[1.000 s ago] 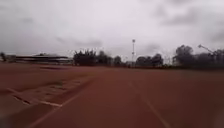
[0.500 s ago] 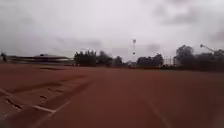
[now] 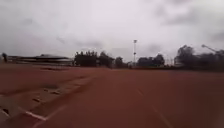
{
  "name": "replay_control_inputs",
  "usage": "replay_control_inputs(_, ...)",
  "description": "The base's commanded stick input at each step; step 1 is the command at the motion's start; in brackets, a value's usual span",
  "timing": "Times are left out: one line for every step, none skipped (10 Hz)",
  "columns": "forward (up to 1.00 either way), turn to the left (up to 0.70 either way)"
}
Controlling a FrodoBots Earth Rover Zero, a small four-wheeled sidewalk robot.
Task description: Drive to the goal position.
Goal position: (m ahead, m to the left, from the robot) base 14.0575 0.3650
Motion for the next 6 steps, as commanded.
replay_control_inputs(0.5, 0.0)
replay_control_inputs(0.5, 0.0)
replay_control_inputs(0.5, 0.0)
replay_control_inputs(0.5, 0.0)
replay_control_inputs(0.5, 0.0)
replay_control_inputs(0.5, 0.0)
